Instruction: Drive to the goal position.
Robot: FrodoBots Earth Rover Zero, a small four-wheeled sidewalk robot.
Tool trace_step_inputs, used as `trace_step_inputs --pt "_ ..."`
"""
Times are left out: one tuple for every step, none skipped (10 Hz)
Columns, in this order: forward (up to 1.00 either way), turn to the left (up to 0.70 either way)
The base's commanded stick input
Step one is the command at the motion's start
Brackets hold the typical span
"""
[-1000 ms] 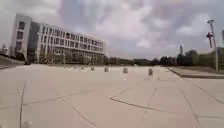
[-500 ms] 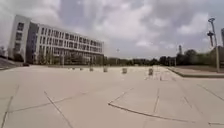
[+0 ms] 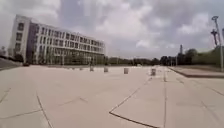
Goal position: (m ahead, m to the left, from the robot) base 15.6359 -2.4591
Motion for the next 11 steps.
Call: trace_step_inputs --pt "0.5 -0.02" --pt "0.5 -0.02" --pt "0.5 -0.02" --pt "0.5 -0.02" --pt "0.5 -0.02" --pt "0.5 -0.02" --pt "0.5 -0.47" --pt "0.5 -0.52" --pt "0.5 -0.52" --pt "0.5 -0.52" --pt "0.5 -0.52"
